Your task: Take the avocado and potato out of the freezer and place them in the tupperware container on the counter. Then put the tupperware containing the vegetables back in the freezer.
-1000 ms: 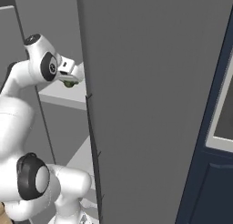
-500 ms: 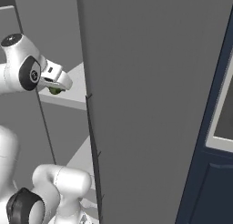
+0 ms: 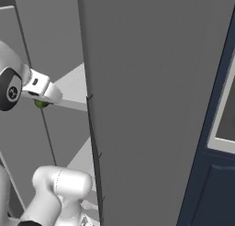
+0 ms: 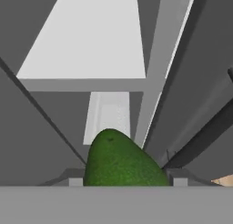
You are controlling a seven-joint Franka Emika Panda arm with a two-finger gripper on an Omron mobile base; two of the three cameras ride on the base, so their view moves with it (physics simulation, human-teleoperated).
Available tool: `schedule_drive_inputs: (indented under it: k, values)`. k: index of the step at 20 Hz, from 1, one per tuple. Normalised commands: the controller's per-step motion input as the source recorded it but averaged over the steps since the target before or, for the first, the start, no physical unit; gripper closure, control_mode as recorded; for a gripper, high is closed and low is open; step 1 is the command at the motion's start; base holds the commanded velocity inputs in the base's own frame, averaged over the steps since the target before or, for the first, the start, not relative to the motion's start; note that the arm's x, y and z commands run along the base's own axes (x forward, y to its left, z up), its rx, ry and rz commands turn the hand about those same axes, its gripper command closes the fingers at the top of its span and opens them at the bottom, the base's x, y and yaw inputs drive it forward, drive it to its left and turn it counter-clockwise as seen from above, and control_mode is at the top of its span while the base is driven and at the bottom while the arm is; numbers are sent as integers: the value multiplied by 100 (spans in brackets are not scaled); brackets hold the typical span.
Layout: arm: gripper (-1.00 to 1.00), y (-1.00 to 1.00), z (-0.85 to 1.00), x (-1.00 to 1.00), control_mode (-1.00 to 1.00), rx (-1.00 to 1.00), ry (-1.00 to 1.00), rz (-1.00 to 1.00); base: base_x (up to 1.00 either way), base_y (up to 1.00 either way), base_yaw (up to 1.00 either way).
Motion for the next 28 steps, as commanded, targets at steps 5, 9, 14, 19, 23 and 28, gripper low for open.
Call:
schedule_drive_inputs:
  k: [5, 9, 14, 19, 23, 28]
  values:
    - [100, -29, 3, -58, -100, 3, 11, 4, 0, 0, 0]
    - [100, -27, 0, -55, -100, 2, 9, 2, 0, 0, 0]
    - [100, -5, 0, -23, 100, 0, 1, 0, -48, -1, 0]
    - [100, 0, 0, 0, 100, 0, 0, 0, -85, -34, 7]
    - [100, 0, 0, 0, 100, 0, 0, 0, -15, -71, 54]
    - [100, 0, 0, 0, 100, 0, 0, 0, -5, -18, 88]
